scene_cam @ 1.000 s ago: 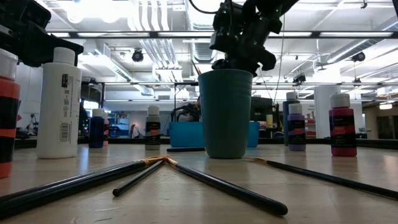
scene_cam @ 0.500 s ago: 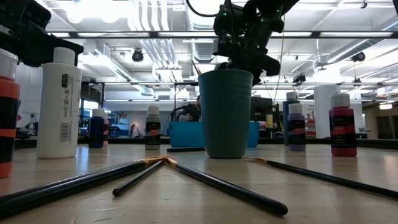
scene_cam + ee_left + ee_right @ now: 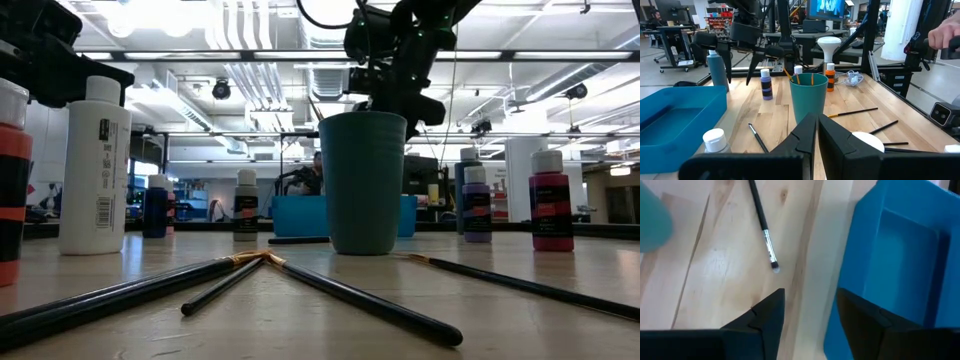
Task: Pick & Place Paint Supplies
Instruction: Put the blue paint bottle into the blue bin
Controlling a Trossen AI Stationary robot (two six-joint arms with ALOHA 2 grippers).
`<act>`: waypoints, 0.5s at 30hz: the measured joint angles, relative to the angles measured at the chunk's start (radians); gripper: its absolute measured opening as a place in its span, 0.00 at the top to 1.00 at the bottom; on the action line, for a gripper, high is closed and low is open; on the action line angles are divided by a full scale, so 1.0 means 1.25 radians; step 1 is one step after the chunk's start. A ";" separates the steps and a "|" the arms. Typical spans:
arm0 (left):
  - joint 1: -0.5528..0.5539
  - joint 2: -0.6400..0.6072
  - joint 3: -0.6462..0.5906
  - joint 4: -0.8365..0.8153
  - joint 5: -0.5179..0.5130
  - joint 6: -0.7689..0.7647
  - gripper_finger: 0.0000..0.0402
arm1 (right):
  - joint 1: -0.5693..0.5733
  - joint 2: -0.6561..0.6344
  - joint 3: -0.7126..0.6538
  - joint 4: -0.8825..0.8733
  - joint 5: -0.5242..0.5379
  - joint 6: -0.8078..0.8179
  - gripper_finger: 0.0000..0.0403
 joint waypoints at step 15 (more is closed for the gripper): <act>0.000 0.000 0.000 0.000 0.000 0.000 0.94 | -0.017 -0.024 0.148 -0.130 -0.008 0.019 0.68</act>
